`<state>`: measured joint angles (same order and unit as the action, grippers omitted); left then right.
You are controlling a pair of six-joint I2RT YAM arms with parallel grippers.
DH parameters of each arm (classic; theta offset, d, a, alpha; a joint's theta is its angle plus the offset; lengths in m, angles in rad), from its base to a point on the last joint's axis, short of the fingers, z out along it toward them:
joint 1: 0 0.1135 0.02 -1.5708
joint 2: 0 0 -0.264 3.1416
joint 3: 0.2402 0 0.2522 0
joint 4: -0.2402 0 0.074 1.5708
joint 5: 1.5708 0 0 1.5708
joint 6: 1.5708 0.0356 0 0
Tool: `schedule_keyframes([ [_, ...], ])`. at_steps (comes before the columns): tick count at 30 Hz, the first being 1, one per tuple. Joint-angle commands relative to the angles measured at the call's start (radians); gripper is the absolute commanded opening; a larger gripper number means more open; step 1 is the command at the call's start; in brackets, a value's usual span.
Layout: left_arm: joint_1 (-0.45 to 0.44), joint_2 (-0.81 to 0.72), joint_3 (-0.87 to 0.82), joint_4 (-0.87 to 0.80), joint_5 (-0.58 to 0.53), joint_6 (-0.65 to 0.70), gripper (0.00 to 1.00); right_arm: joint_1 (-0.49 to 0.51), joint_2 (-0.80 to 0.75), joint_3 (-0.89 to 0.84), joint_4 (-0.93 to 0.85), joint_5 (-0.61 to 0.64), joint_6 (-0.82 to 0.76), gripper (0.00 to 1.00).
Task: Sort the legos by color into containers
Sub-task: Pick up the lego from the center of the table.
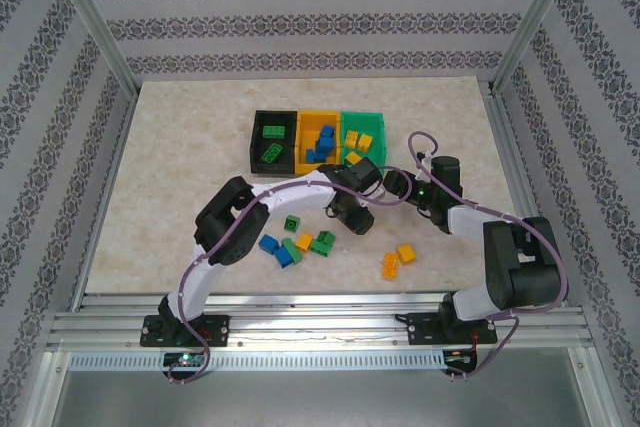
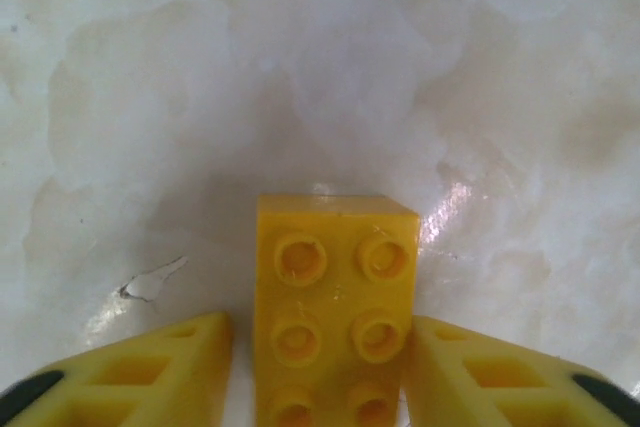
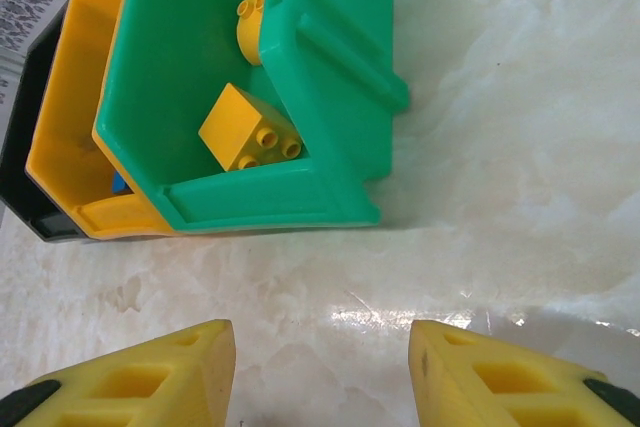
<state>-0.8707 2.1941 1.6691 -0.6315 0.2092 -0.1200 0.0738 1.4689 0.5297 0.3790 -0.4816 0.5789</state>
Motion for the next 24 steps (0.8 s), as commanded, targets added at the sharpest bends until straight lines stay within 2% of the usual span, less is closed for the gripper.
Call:
schedule_keyframes([
  [1,-0.01,0.013,0.024,-0.044,-0.006,0.013,0.34,-0.009,0.01,-0.013,0.032,-0.024,0.013,0.5],
  [9,0.0,-0.005,0.035,-0.025,-0.036,0.003,0.3,-0.009,0.009,-0.014,0.034,-0.028,0.018,0.5],
  [15,0.059,-0.043,0.073,-0.011,-0.061,0.01,0.29,-0.011,-0.002,-0.022,0.038,-0.02,0.019,0.5],
  [18,0.111,-0.053,0.122,-0.001,-0.04,0.004,0.3,-0.015,-0.008,-0.026,0.038,-0.018,0.021,0.5],
  [24,0.202,0.0,0.322,0.0,-0.008,-0.02,0.31,-0.023,-0.025,-0.036,0.038,-0.006,0.02,0.5],
])
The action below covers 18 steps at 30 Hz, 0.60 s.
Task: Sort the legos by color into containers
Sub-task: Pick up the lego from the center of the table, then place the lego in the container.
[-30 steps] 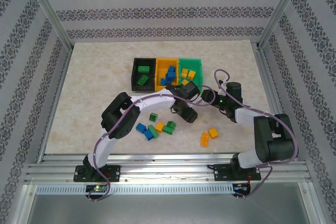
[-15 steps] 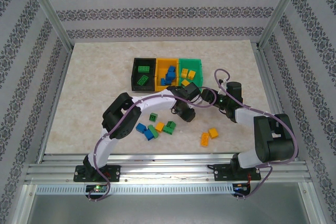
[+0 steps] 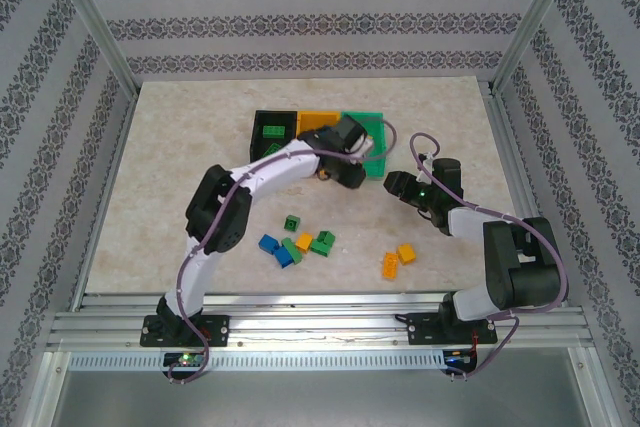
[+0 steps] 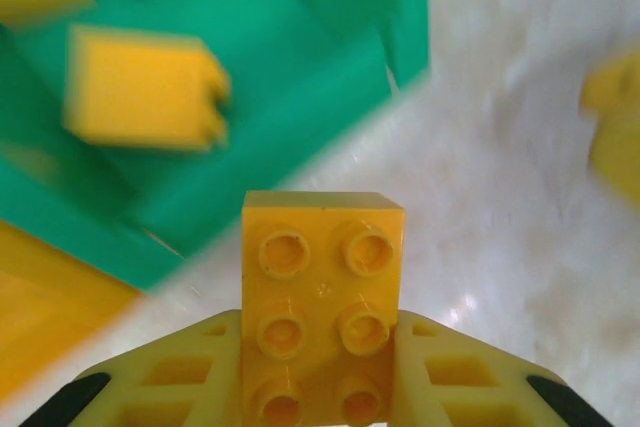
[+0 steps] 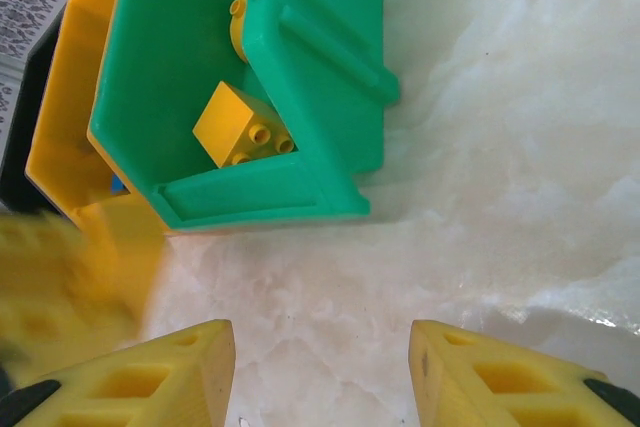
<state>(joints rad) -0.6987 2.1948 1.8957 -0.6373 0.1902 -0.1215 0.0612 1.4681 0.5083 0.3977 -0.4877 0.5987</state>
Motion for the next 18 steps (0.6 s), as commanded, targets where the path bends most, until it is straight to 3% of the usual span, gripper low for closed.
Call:
schedule_keyframes([
  [1,0.043,0.02,0.142,0.0,0.008,-0.027,0.33,-0.012,-0.026,-0.014,0.02,0.0,0.001,0.5],
  [6,0.08,0.182,0.453,-0.104,0.005,-0.034,0.42,-0.013,-0.023,-0.016,0.021,-0.002,0.002,0.5],
  [10,0.084,0.32,0.717,-0.239,0.031,-0.042,0.57,-0.015,-0.024,-0.016,0.02,0.001,-0.002,0.5],
  [13,0.078,0.308,0.681,-0.232,0.049,-0.052,0.59,-0.017,-0.024,-0.016,0.02,0.003,-0.002,0.5],
  [18,0.073,0.158,0.42,-0.121,0.029,-0.043,0.59,-0.016,-0.014,-0.015,0.022,0.003,-0.003,0.5],
])
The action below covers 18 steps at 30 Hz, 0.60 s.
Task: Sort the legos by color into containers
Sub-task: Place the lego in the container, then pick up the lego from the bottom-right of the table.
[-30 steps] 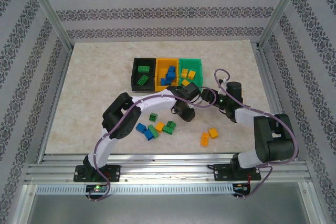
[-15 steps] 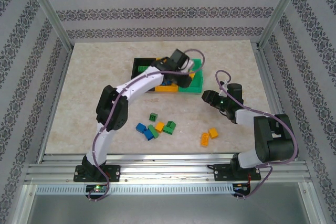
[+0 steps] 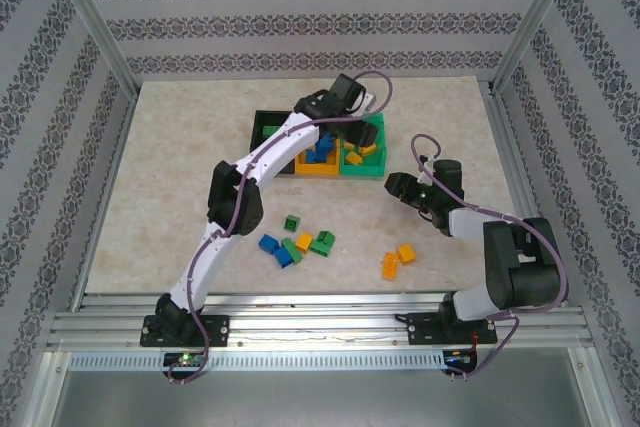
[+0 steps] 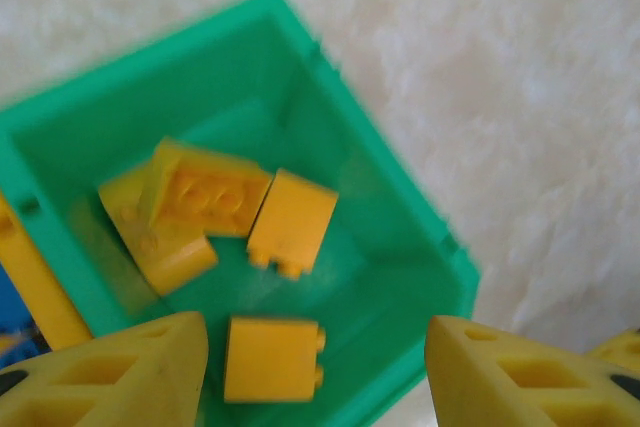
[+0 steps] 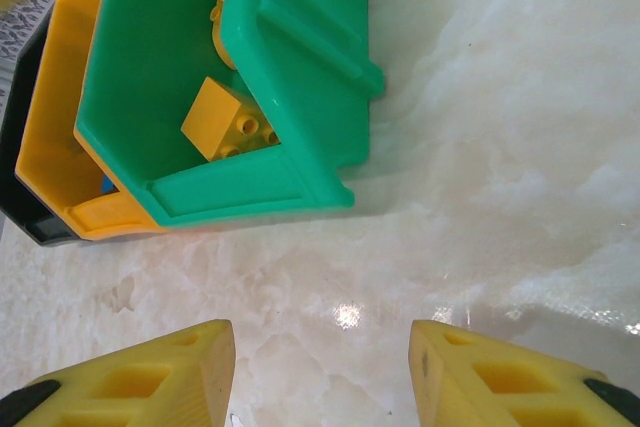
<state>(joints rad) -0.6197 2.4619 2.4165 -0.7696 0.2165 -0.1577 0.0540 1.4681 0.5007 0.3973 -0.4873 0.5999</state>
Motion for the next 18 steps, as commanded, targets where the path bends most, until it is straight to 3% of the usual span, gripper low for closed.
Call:
schedule_keyframes([
  [1,-0.006,-0.158,-0.183,0.062,0.001,-0.006,0.59,-0.009,-0.012,-0.007,0.022,0.003,-0.004,0.5],
  [11,0.016,-0.611,-0.943,0.497,-0.02,-0.04,0.59,-0.01,0.006,0.015,-0.017,-0.002,-0.045,0.5],
  [18,0.065,-0.843,-1.239,0.586,-0.034,-0.048,0.59,0.009,-0.072,-0.03,-0.1,-0.029,-0.018,0.5],
])
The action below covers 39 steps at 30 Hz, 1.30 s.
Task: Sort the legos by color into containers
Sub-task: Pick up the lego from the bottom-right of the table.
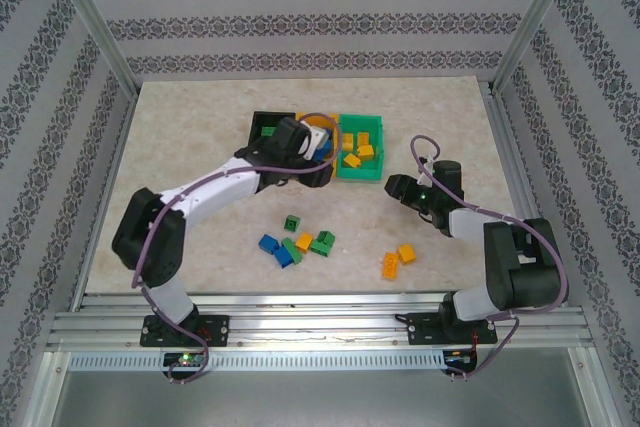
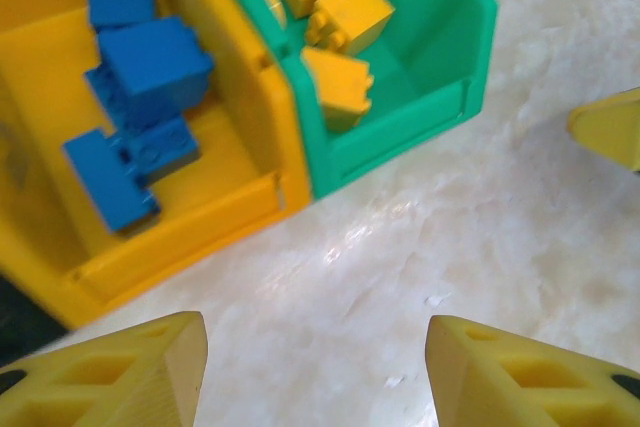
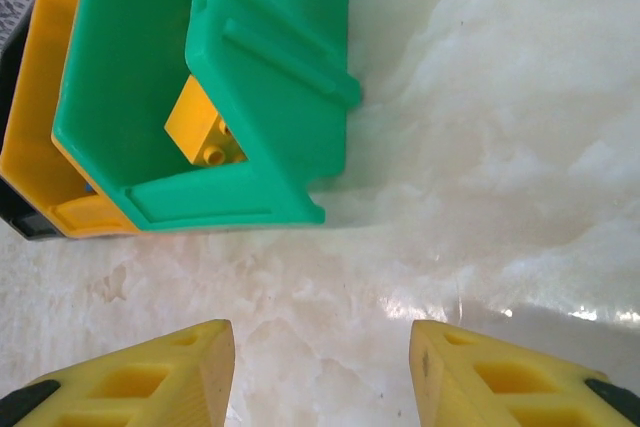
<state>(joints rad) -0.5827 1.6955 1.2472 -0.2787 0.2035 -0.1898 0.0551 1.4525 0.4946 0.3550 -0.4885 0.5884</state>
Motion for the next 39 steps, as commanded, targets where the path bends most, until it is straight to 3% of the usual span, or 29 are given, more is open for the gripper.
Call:
schedule_keyframes([
  [1,0.036,-0.109,-0.112,0.109,-0.026,-0.018,0.59,0.014,-0.085,-0.035,-0.096,-0.027,-0.005,0.5],
  [11,0.117,-0.302,-0.483,0.295,-0.046,-0.03,0.59,0.085,-0.554,-0.033,-0.82,0.272,-0.002,0.5],
  [16,0.19,-0.347,-0.568,0.322,-0.035,-0.038,0.58,0.136,-0.682,-0.04,-0.972,0.375,0.111,0.49],
  [24,0.286,-0.357,-0.65,0.394,0.033,-0.095,0.58,0.29,-0.544,-0.011,-1.049,0.479,0.164,0.5],
  [31,0.316,-0.371,-0.681,0.443,0.065,-0.126,0.59,0.359,-0.425,0.007,-1.031,0.515,0.166,0.5],
  [39,0.32,-0.349,-0.675,0.452,0.103,-0.136,0.59,0.399,-0.305,0.007,-0.869,0.448,0.188,0.51],
])
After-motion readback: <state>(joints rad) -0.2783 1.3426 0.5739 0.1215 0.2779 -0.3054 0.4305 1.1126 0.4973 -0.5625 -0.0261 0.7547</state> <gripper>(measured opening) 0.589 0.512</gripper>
